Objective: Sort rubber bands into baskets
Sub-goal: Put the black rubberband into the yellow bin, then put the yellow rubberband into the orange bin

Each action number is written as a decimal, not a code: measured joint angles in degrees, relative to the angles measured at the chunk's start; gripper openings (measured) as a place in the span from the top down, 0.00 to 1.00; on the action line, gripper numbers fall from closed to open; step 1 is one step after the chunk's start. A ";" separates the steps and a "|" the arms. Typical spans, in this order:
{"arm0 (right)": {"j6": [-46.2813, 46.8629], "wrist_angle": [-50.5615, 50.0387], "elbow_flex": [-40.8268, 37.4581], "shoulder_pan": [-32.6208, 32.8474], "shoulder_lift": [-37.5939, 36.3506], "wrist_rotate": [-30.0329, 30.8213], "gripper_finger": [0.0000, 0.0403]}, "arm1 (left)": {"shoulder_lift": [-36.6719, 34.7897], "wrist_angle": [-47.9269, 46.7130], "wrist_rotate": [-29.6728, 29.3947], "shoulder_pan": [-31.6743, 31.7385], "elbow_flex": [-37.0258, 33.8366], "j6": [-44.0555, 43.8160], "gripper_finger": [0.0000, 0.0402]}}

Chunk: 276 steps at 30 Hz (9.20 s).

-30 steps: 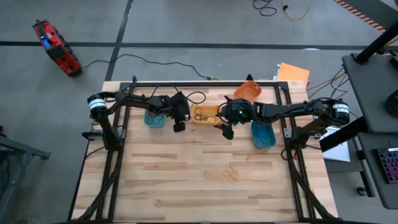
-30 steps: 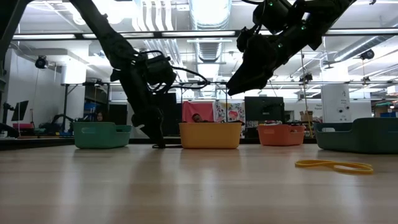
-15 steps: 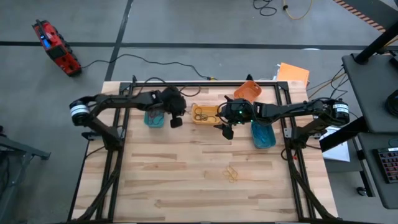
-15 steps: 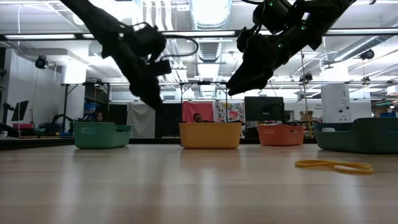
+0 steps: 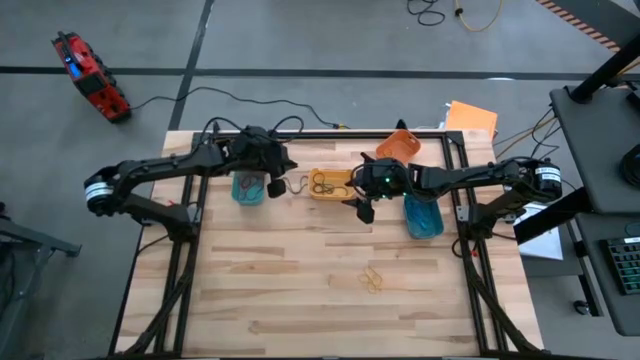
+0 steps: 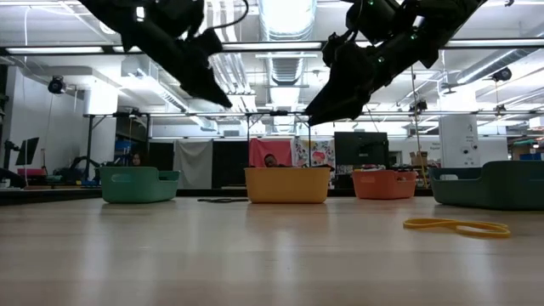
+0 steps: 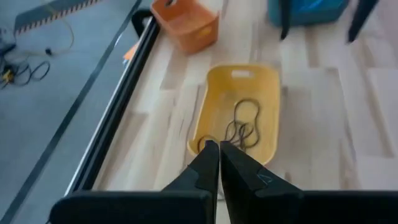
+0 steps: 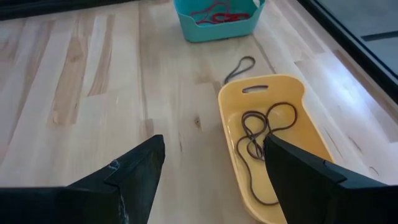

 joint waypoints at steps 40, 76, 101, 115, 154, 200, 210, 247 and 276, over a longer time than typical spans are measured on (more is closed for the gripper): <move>0.20 0.61 -1.46 0.00 -0.02 -0.01 0.34 | 26.82 3.76 2.08 0.37 -3.28 2.72 0.64; 0.64 0.63 -1.68 0.00 -0.02 -0.02 0.34 | 7.96 3.80 0.77 0.98 -4.28 1.71 1.00; -4.42 10.64 -1.68 0.00 -0.02 0.53 0.34 | 4.81 22.89 8.42 -4.45 -4.24 -12.46 1.00; -9.94 18.47 -1.68 0.02 -0.02 6.36 0.34 | 9.93 37.75 8.40 -8.55 -4.24 -16.35 1.00; -12.76 23.42 -1.68 -0.02 -0.02 4.96 0.93 | 21.22 67.00 8.26 -9.62 -4.24 -24.46 1.00; -2.00 18.97 2.20 -2.49 15.23 13.94 0.97 | -1.33 13.93 -3.82 -4.87 -4.24 -19.23 0.44; -0.09 3.30 10.73 -3.41 18.65 10.43 0.95 | -0.69 14.01 -3.82 -4.98 -5.38 -19.53 0.44; 18.29 -38.22 12.20 16.43 6.91 -1.10 0.51 | -0.46 17.15 -3.75 -8.13 -6.14 -21.35 0.44; 21.23 -29.17 12.26 37.13 21.72 6.64 0.53 | -0.46 18.09 -3.69 -10.72 -8.47 -22.12 0.44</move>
